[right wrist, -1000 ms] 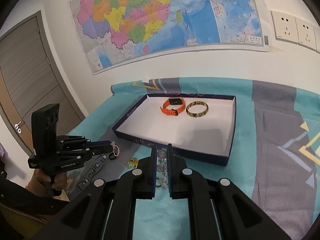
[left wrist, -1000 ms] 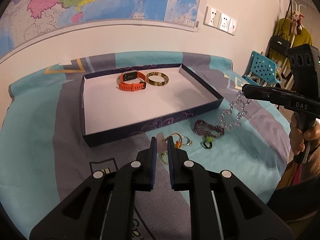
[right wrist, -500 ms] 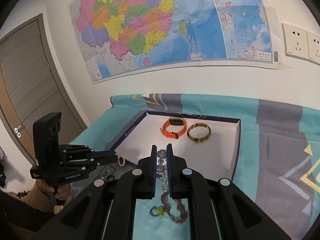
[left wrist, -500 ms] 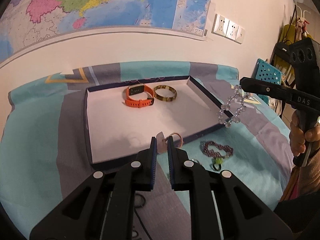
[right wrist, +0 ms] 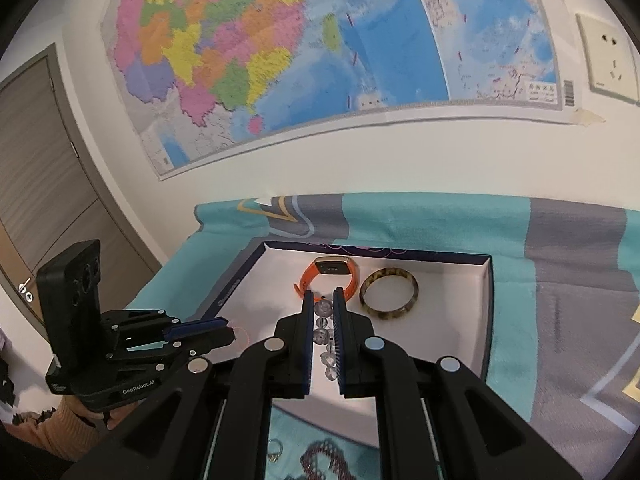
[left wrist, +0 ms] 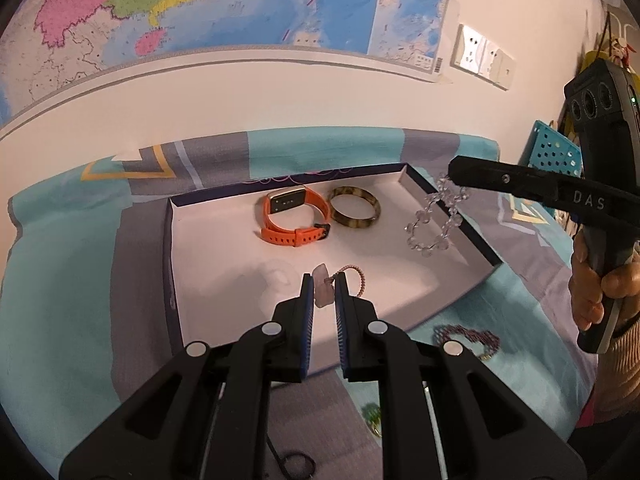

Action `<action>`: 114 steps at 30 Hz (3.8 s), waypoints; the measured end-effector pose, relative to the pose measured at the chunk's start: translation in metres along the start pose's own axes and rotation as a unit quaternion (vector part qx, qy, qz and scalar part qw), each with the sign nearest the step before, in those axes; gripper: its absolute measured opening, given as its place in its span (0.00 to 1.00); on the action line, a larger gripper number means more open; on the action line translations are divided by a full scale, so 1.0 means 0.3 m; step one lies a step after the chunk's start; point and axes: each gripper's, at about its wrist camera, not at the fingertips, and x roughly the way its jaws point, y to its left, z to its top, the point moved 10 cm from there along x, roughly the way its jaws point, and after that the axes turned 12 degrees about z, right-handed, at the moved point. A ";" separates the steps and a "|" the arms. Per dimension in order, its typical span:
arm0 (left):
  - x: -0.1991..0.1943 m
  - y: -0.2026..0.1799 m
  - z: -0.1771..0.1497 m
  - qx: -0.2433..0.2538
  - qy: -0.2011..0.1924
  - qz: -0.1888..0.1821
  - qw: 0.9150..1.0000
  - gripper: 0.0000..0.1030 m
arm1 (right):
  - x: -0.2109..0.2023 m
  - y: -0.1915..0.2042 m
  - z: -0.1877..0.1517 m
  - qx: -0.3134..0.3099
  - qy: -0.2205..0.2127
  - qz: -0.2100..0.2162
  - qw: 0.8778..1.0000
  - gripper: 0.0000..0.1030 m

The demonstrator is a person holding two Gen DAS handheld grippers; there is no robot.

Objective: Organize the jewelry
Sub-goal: 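Carry the crystal bracelet and pink ring into the box and open both grippers, then withdraw both grippers from the box back toward the remaining jewelry, then grasp the black ring with the left gripper while the right gripper grasps the dark red beaded necklace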

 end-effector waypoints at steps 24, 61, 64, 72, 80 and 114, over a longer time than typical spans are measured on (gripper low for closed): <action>0.240 0.003 0.016 -0.005 0.069 0.028 0.997 0.11 | 0.182 -0.151 -0.038 0.043 0.042 -0.011 0.998 0.08; -0.054 0.129 0.013 -0.064 -0.009 0.016 0.998 0.47 | -0.068 -0.058 -0.191 -0.034 0.040 -0.068 0.996 0.32; -0.107 0.129 -0.035 -0.056 -0.014 0.009 0.998 0.48 | -0.092 -0.033 -0.268 -0.037 0.059 -0.058 0.996 0.32; -0.162 0.145 -0.205 -0.045 0.002 0.019 0.999 0.48 | -0.099 -0.060 -0.443 -0.018 0.099 -0.086 0.991 0.32; -0.178 0.128 -0.306 -0.038 0.016 0.021 0.999 0.51 | -0.100 -0.056 -0.486 -0.006 0.102 -0.084 0.991 0.32; -0.112 0.088 -0.394 0.004 0.063 0.064 0.996 0.23 | -0.072 -0.023 -0.504 -0.017 0.113 -0.080 0.990 0.38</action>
